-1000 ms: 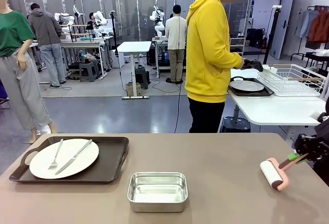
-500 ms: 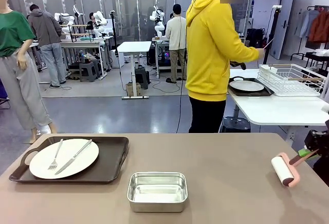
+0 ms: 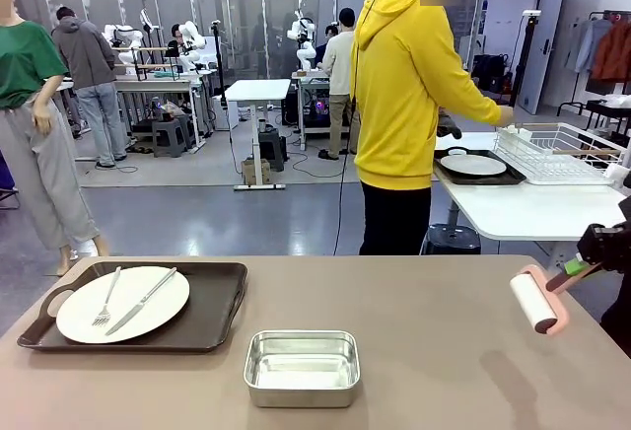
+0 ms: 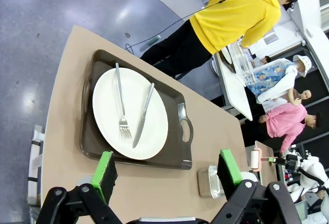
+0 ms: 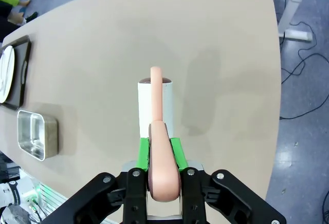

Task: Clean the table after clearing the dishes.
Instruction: When the left (or right) Handle tray is removed, use the left hand (or right hand) to clean the left (or right) side of the table with the Lint Roller, then place the Lint Roller back on top of the Airtight Container.

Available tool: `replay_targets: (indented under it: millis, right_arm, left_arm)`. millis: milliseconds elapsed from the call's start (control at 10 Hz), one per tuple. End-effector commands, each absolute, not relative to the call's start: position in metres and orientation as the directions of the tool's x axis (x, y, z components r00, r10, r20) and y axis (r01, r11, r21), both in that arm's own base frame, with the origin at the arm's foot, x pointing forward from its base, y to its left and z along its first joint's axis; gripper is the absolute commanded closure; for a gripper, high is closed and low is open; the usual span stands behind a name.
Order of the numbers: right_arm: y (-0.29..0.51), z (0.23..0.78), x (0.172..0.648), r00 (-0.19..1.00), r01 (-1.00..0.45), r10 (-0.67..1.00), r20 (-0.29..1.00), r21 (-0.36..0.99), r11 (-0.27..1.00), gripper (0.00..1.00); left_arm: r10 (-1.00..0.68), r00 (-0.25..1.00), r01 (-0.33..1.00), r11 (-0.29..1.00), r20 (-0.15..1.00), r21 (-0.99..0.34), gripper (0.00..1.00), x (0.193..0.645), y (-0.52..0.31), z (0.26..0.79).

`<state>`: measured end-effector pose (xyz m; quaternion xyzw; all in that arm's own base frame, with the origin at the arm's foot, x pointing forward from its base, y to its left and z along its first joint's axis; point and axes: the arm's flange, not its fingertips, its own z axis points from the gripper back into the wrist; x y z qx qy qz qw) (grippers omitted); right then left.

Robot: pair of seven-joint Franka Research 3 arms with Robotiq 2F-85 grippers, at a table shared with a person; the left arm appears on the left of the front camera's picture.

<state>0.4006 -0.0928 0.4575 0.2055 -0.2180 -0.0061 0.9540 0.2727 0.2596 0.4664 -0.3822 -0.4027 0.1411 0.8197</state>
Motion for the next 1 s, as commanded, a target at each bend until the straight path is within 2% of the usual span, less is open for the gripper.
replay_targets:
  millis: [0,100,900]
  right_arm:
    - [-0.063,0.449,0.398,0.907,-0.069,-0.095,0.41,0.366,0.928,0.79]
    - [-0.093,0.457,0.401,0.905,-0.078,-0.101,0.414,0.395,0.915,0.79]
    - [-0.093,0.457,0.401,0.905,-0.078,-0.101,0.414,0.395,0.915,0.79]
  left_arm:
    - [0.539,0.626,0.101,0.66,0.563,-0.744,0.0,0.272,0.262,0.467]
    - [0.539,0.626,0.101,0.66,0.563,-0.744,0.0,0.272,0.262,0.467]
    - [0.539,0.626,0.101,0.66,0.563,-0.744,0.0,0.272,0.262,0.467]
